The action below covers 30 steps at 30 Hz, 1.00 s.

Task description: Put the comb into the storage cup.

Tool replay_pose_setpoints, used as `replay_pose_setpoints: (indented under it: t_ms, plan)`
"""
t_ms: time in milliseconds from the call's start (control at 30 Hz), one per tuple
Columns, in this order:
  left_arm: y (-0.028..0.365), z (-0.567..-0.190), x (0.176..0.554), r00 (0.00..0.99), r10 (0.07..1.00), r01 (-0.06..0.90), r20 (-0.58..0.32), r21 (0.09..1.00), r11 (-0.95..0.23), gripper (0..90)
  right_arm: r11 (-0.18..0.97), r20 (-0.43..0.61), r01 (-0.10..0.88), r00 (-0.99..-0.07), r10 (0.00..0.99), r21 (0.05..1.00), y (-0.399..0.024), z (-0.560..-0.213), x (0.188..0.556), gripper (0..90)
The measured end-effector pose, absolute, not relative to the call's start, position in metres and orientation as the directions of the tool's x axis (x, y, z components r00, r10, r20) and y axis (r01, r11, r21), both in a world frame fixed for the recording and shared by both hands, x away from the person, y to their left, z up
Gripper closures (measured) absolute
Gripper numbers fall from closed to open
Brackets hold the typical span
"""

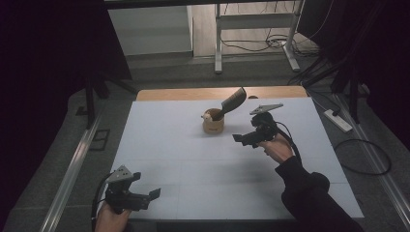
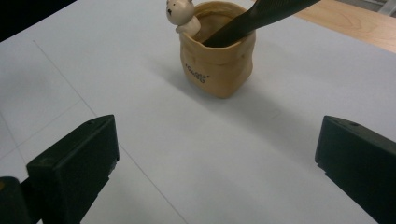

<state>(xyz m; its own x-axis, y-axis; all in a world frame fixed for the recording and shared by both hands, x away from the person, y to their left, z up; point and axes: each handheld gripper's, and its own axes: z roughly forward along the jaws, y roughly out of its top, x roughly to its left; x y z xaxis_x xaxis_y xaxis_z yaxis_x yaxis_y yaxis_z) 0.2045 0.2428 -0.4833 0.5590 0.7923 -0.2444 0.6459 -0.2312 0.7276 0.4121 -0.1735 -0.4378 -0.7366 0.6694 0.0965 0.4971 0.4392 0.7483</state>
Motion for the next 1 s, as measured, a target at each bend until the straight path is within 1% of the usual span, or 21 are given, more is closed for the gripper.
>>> replay_pose_setpoints:
  t_ms: [467,1000]
  plan:
    - [0.242,-0.484,0.205,0.561,0.792,0.647,-0.24,0.724,-0.239,0.0,0.448,0.087,0.482,-0.748,0.658,0.753,-0.179,-0.433,0.398,0.1]
    - [0.244,-0.485,0.205,0.559,0.787,0.655,-0.261,0.721,-0.226,0.0,0.469,0.065,0.46,-0.762,0.644,0.754,-0.187,-0.429,0.382,0.1]
